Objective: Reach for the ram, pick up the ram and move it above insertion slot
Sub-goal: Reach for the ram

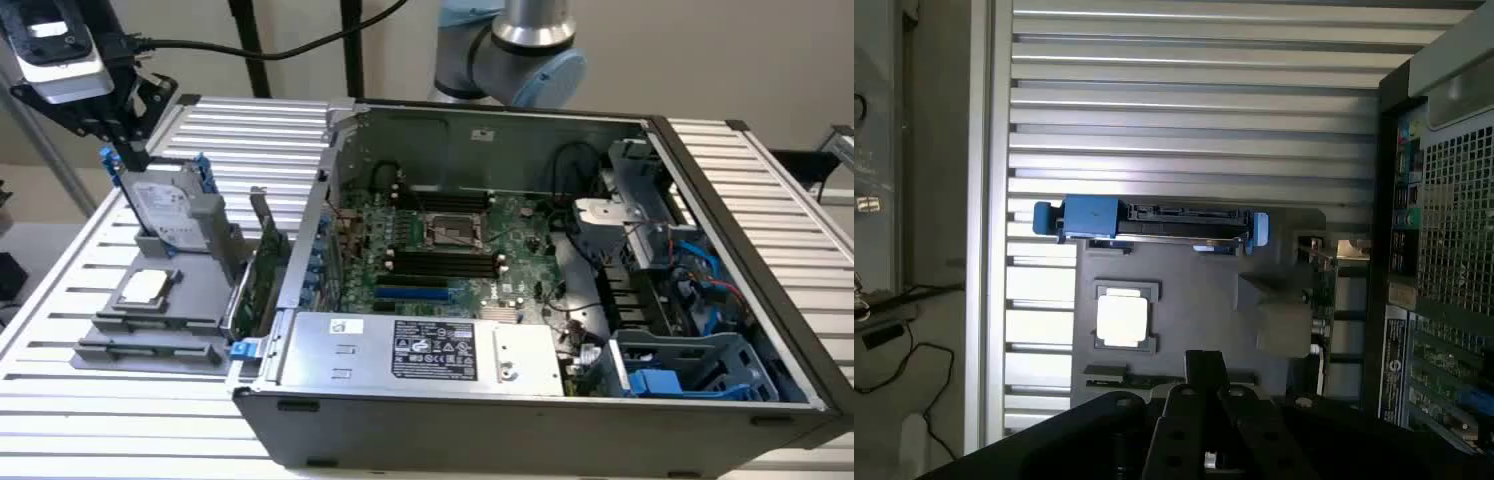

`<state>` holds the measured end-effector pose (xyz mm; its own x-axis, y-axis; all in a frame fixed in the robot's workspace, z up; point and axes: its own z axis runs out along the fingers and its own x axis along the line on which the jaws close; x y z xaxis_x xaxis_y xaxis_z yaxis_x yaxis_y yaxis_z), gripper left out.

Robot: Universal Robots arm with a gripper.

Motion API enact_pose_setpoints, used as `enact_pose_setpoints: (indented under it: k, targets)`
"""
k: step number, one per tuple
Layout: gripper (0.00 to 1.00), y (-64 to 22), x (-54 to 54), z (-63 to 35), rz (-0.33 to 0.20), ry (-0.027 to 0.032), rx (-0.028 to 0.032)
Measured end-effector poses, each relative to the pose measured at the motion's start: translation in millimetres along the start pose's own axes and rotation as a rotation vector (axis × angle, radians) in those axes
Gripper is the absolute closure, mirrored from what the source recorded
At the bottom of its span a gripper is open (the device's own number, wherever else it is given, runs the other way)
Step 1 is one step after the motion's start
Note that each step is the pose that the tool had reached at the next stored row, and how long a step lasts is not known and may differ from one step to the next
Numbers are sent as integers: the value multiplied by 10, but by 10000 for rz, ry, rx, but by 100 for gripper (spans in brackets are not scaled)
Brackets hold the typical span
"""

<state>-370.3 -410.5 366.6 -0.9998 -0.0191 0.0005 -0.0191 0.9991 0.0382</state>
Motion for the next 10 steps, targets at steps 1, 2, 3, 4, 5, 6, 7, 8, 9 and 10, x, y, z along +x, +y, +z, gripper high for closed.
enact_pose_setpoints:
  k: [1,2,3,4,5,6,7,8,9,10]
  targets:
    - [89,0,0,0,0,-1,0]
    - [89,0,0,0,0,0,0]
    - [89,0,0,0,0,0,0]
    - [89,0,0,0,0,-1,0]
    - [89,0,0,0,0,0,0]
    - [89,0,0,0,0,0,0]
    - [89,0,0,0,0,0,0]
    - [89,0,0,0,0,0,0]
    - [89,0,0,0,0,0,0]
    - [89,0,0,0,0,0,0]
